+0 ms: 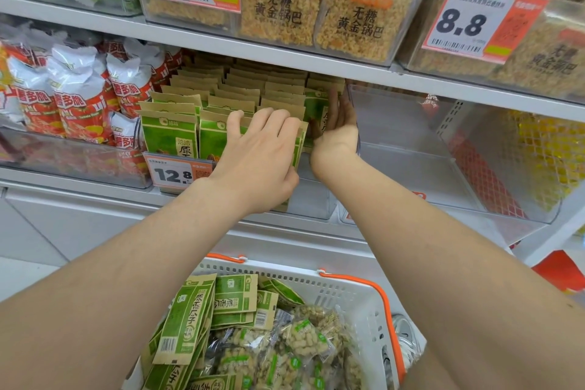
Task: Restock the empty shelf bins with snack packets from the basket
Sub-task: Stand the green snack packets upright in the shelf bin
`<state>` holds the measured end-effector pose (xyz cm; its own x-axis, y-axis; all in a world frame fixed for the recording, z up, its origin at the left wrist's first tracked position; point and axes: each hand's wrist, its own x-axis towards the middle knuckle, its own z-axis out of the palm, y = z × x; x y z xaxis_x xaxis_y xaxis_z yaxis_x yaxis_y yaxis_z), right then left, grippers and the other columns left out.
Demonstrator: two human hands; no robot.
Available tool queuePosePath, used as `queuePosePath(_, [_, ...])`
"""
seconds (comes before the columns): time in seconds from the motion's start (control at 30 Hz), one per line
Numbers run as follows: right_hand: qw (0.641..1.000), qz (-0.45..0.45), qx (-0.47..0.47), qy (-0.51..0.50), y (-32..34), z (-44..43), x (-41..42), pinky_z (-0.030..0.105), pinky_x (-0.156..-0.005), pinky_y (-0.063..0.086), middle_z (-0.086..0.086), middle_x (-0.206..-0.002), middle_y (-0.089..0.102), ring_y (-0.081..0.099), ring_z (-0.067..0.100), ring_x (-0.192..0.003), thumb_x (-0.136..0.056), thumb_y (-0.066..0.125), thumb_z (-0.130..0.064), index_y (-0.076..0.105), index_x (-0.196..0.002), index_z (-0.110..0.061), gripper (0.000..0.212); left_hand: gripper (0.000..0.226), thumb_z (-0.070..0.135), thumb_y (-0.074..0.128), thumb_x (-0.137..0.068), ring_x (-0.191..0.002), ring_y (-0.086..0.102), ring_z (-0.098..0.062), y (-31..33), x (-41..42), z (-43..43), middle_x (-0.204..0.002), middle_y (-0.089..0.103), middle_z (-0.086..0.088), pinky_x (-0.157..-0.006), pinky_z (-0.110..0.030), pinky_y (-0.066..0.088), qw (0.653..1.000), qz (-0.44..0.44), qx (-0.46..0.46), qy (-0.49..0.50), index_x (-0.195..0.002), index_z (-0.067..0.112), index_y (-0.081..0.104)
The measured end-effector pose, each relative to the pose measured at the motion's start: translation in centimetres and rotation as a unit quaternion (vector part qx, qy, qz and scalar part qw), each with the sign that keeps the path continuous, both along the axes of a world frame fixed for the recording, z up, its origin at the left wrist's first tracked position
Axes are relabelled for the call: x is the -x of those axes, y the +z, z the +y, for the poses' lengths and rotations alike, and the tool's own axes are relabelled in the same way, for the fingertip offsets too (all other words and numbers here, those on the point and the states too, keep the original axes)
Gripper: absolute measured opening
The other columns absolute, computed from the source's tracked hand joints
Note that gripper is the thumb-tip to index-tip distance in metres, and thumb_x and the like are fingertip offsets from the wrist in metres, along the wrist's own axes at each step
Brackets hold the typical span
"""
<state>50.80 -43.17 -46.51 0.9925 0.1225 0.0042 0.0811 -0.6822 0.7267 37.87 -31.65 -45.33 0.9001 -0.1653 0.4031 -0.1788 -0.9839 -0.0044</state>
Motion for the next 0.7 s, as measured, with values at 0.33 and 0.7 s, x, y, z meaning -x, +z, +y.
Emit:
queuePosePath(0.33, [0.998, 0.017, -0.019, 0.065, -0.9, -0.4, -1.6, 0.068, -0.120, -0.010, 0.024, -0.170, -0.015, -0.011, 0.049, -0.157, -0.105, 0.047, -0.028, 0.000, -0.167, -0.019, 0.078, 0.059, 0.032, 0.058, -0.088, -0.142, 0.036, -0.028, 0.2, 0.2, 0.1, -0.147, 0.043, -0.003, -0.116, -0.062, 0.020, 1.000, 0.011, 0.007, -0.005, -0.143, 0.017, 0.043])
queuePosePath(0.7, [0.996, 0.042, 0.043, 0.071, 1.0, -0.4, 0.4, 0.066, -0.125, -0.002, 0.026, -0.171, -0.003, -0.003, 0.053, -0.156, -0.106, 0.041, -0.029, 0.001, -0.167, -0.014, 0.074, 0.062, 0.033, 0.058, -0.090, -0.146, 0.033, -0.026, 0.4, 0.4, 0.3, -0.152, 0.041, -0.003, -0.118, -0.062, 0.019, 1.000, 0.020, 0.006, -0.014, -0.147, 0.018, 0.040])
